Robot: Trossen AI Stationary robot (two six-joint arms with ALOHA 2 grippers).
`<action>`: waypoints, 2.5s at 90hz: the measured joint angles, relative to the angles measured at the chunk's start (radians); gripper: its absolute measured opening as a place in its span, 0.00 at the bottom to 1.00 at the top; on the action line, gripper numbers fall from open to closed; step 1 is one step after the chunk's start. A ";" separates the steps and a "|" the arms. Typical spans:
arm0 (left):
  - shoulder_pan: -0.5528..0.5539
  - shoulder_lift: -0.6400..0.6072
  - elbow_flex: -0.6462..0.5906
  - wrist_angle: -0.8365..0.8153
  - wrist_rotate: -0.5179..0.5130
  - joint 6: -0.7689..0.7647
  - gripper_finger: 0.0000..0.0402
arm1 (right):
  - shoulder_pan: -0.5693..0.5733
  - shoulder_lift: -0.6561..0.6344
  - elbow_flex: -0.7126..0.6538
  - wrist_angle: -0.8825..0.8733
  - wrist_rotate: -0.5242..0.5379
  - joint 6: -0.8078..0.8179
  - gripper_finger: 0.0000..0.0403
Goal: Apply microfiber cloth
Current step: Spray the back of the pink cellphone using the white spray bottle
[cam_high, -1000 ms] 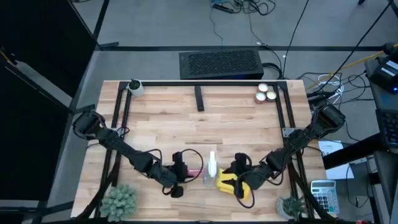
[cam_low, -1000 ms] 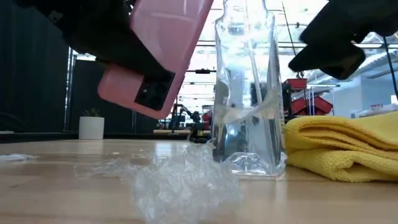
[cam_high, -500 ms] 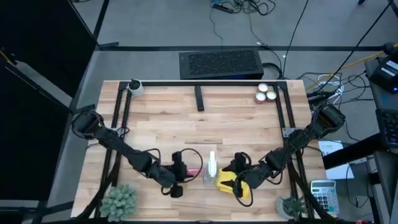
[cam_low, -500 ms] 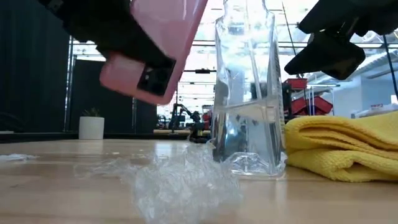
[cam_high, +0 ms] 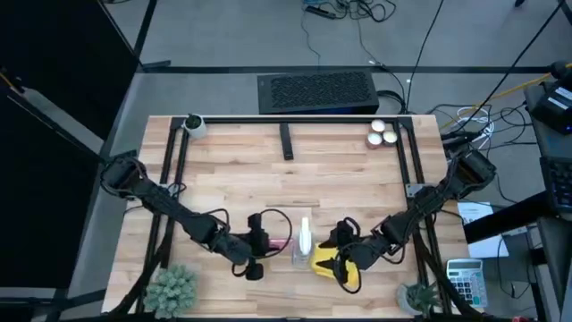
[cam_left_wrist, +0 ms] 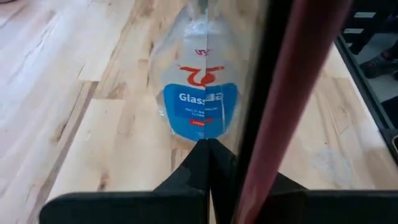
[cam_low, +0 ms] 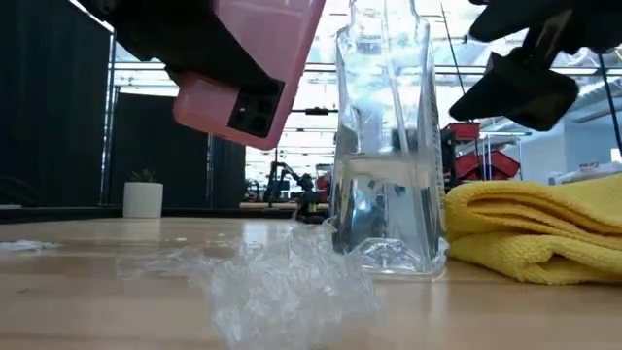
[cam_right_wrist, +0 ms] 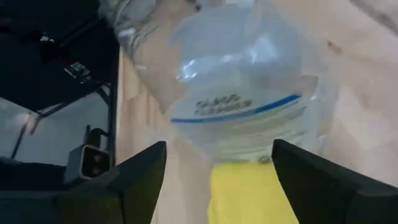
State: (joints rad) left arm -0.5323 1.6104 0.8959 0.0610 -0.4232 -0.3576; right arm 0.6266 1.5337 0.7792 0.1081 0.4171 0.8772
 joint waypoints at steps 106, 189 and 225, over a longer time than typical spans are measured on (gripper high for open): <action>0.038 -0.167 0.000 -0.067 -0.004 -0.002 0.02 | 0.053 -0.345 -0.001 -0.006 0.219 -0.242 0.93; 0.074 -0.327 -0.032 -0.123 -0.052 0.046 0.02 | 0.065 -0.259 0.000 0.028 0.392 -0.394 0.93; 0.127 -0.304 -0.032 -0.014 0.012 0.155 0.02 | 0.073 -0.083 0.000 0.328 0.396 -0.633 0.93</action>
State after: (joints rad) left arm -0.4053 1.3060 0.8635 0.0466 -0.4109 -0.2024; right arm 0.6994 1.4511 0.7788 0.4365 0.8131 0.2445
